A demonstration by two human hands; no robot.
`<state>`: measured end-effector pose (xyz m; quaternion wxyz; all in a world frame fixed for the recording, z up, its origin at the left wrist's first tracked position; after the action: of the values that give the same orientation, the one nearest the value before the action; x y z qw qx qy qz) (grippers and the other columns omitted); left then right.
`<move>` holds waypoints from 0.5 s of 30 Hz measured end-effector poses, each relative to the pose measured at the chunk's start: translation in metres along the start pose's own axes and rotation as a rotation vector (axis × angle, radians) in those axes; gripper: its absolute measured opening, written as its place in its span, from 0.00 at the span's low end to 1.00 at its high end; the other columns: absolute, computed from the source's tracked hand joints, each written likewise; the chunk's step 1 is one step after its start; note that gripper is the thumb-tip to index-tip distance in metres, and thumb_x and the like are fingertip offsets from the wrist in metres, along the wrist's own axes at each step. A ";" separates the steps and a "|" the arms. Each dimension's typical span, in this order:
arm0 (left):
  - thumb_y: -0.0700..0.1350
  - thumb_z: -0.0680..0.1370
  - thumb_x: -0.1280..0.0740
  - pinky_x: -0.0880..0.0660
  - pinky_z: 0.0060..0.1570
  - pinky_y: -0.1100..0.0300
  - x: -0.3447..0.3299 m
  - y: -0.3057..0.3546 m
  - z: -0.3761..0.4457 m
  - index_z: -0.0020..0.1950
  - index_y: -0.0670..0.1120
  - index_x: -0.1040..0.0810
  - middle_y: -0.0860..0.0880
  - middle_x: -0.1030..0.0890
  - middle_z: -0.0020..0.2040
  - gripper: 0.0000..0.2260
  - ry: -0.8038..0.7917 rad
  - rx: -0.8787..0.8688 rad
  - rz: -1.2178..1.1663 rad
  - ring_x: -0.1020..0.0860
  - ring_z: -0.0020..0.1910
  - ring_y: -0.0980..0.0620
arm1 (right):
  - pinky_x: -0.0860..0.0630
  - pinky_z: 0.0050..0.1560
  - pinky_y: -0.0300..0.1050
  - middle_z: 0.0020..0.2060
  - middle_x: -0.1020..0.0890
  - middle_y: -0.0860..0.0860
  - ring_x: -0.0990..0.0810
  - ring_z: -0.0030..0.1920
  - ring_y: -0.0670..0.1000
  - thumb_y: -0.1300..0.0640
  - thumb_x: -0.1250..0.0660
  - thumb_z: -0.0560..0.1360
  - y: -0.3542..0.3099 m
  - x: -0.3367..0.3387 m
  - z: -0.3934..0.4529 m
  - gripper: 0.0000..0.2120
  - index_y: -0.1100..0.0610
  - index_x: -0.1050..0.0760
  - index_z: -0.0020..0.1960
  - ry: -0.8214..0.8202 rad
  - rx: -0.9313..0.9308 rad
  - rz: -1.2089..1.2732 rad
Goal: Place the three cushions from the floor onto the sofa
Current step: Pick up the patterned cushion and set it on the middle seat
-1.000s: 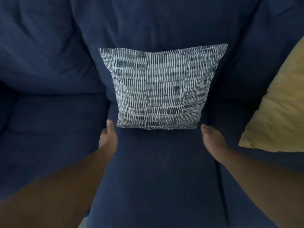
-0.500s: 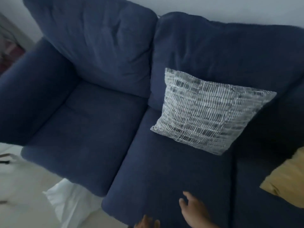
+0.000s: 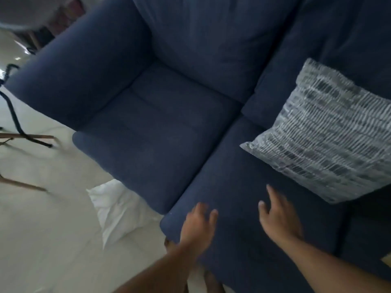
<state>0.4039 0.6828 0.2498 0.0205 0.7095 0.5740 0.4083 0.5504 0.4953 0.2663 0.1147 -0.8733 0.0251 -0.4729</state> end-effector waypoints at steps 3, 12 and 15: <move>0.63 0.84 0.38 0.28 0.71 0.48 0.007 0.068 0.060 0.77 0.46 0.30 0.46 0.25 0.74 0.28 -0.009 -0.112 -0.074 0.27 0.74 0.44 | 0.26 0.66 0.63 0.78 0.29 0.56 0.29 0.74 0.61 0.46 0.39 0.84 0.015 0.022 0.029 0.32 0.47 0.44 0.86 0.211 0.102 -0.103; 0.69 0.82 0.41 0.36 0.77 0.53 -0.006 0.205 0.168 0.86 0.46 0.43 0.46 0.35 0.83 0.40 -0.150 -0.408 -0.052 0.34 0.80 0.46 | 0.42 0.74 0.72 0.83 0.46 0.58 0.42 0.81 0.63 0.36 0.36 0.80 0.060 0.099 0.082 0.38 0.44 0.43 0.86 0.655 0.305 -0.462; 0.72 0.82 0.47 0.35 0.72 0.55 -0.020 0.212 0.181 0.84 0.45 0.40 0.48 0.31 0.80 0.40 -0.228 -0.350 -0.012 0.32 0.78 0.47 | 0.46 0.75 0.79 0.87 0.50 0.58 0.47 0.85 0.64 0.30 0.36 0.78 0.064 0.113 0.089 0.44 0.42 0.50 0.87 0.569 0.270 -0.444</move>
<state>0.6819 0.6738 0.2235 0.2105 0.7333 0.4924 0.4189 0.6915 0.4312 0.2978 0.1118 -0.6684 -0.1964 -0.7086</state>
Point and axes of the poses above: each hand's wrist, its own z-axis towards the middle knuckle, its own x-axis out of the back of the hand, y = z × x, the point moved 1 cm from there along z, towards the middle knuckle
